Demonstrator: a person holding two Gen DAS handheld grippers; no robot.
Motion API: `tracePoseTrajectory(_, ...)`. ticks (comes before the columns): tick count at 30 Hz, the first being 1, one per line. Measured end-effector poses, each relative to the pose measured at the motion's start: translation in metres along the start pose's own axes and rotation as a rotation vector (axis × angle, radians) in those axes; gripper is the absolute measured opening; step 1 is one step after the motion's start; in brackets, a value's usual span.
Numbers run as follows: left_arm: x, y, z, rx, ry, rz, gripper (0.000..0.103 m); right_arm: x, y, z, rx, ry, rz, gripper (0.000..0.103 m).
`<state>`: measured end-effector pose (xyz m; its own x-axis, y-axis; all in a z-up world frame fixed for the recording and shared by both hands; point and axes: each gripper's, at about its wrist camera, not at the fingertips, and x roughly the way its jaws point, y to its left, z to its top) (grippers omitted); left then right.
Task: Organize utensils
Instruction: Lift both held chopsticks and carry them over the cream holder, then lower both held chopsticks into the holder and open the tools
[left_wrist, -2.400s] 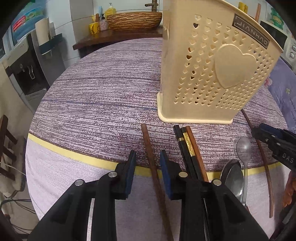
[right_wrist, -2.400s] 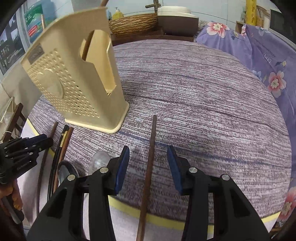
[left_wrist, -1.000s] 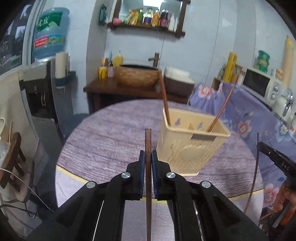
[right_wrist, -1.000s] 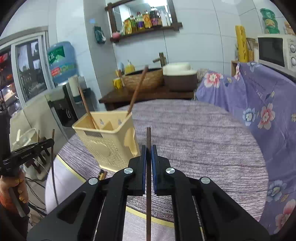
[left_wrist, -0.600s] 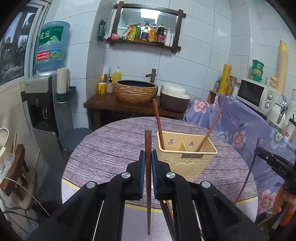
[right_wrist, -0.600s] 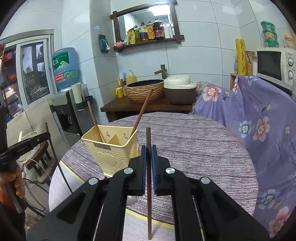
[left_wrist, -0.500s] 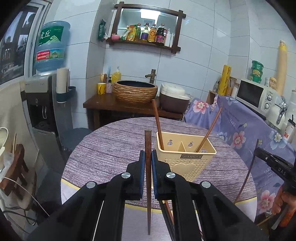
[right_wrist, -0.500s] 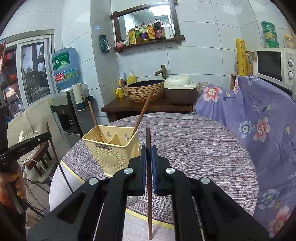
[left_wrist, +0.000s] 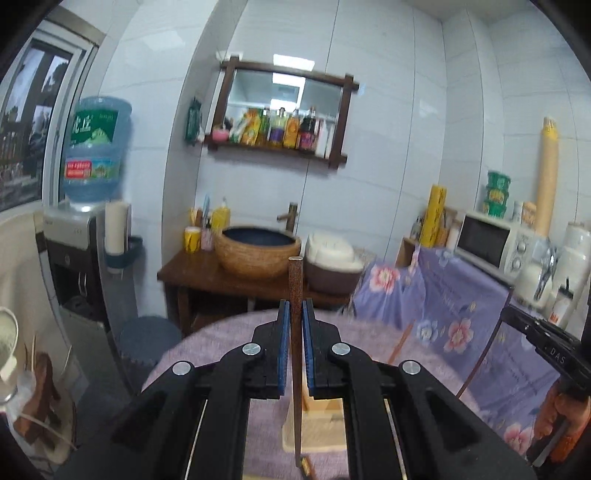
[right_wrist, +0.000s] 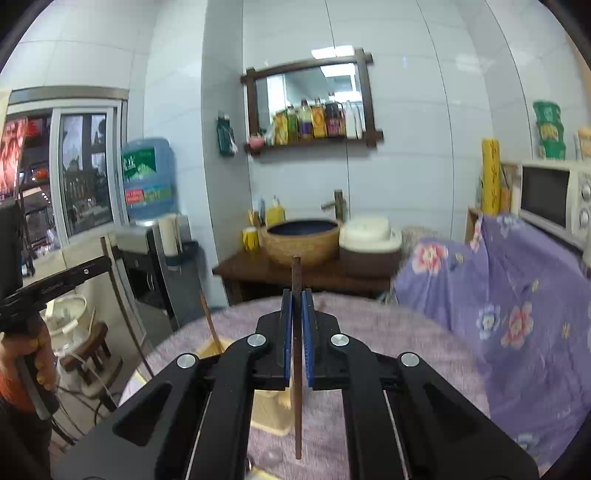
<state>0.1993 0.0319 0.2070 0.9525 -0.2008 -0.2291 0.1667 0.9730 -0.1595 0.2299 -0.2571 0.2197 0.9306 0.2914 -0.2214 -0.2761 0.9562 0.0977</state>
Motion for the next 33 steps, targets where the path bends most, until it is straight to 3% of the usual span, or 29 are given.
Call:
tracePoseTrajectory(3, 0.008, -0.01, 0.028, -0.019, -0.053, -0.015, 0.008, 0.007, 0.013, 0.038, 0.009, -0.063, 0.016, 0.006)
tracePoseTrajectory(7, 0.031, -0.025, 0.036, -0.018, -0.076, -0.005, 0.008, 0.033, 0.026, 0.053, 0.029, -0.091, 0.014, 0.006)
tracePoseTrajectory(13, 0.066, -0.028, -0.001, -0.016, -0.031, 0.02, 0.008, 0.078, 0.032, 0.009, 0.044, -0.016, 0.005, 0.006)
tracePoseTrajectory(22, 0.097, -0.014, -0.068, -0.04, 0.111, 0.024, 0.008, 0.115, 0.021, -0.054, 0.108, 0.111, -0.005, 0.006)
tracePoseTrajectory(33, 0.11, -0.01, -0.092, -0.036, 0.189, 0.02, 0.008, 0.124, 0.015, -0.073, 0.129, 0.144, -0.009, 0.006)
